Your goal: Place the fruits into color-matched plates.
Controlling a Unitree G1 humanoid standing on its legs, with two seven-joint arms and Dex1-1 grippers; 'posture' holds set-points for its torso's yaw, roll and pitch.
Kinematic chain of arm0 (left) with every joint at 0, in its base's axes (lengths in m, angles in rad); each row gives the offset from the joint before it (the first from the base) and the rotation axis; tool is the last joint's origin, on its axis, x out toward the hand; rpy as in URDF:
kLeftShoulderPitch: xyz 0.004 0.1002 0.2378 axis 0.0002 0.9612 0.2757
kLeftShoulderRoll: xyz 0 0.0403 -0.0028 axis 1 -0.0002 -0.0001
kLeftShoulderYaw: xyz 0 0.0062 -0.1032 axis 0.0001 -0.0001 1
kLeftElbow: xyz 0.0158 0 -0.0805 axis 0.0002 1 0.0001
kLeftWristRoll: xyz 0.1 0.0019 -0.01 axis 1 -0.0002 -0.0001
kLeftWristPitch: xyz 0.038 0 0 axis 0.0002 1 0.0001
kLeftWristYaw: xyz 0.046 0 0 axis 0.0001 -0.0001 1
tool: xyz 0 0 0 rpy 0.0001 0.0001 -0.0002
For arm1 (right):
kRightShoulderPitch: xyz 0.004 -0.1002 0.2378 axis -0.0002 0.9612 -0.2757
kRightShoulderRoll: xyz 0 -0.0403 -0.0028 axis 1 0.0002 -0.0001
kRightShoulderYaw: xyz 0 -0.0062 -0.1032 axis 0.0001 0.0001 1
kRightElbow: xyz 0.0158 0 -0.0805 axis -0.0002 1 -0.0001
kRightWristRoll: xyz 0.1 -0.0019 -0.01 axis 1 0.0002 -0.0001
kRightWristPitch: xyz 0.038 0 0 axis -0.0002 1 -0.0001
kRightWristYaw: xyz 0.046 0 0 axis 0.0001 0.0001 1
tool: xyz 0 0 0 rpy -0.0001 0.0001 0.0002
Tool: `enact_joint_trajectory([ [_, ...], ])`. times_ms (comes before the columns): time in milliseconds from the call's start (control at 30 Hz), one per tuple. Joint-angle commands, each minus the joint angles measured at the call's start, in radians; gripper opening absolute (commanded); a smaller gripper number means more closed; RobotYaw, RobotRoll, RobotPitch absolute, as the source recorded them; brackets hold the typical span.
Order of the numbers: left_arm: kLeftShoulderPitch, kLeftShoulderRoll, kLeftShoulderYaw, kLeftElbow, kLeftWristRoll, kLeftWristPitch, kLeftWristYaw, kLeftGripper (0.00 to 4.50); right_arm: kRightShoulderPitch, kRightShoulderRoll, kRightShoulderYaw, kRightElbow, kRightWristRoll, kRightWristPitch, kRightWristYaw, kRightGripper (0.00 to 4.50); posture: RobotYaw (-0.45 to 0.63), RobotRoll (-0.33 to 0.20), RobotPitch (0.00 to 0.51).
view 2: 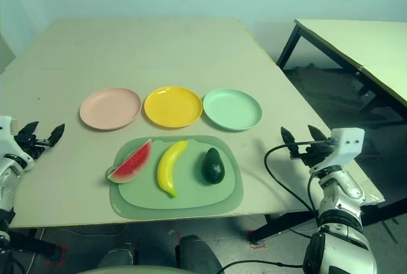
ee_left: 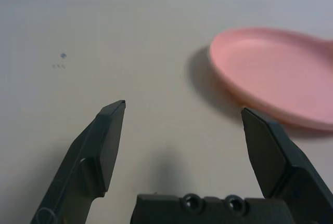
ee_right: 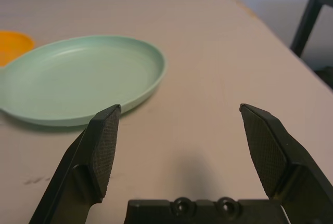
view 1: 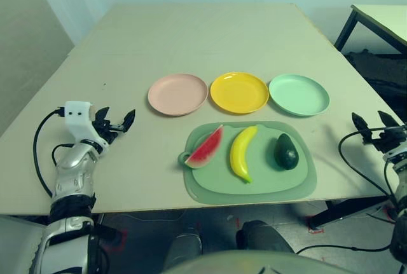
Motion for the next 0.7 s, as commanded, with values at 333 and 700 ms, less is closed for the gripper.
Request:
enact_joint_trajectory([
  [333,0.157,0.244,-0.153,-0.472,-0.196,0.223,-0.631,4.5,0.054,-0.11,0.135,-0.247,-0.077,0.233,0.139,4.47,-0.15,0.0,0.042],
  [700,0.087,0.241,-0.249,-0.471,-0.101,0.055,-0.761,4.5,0.035,-0.491,0.428,-0.479,-0.27,0.118,0.623,4.47,-0.17,0.0,0.015],
])
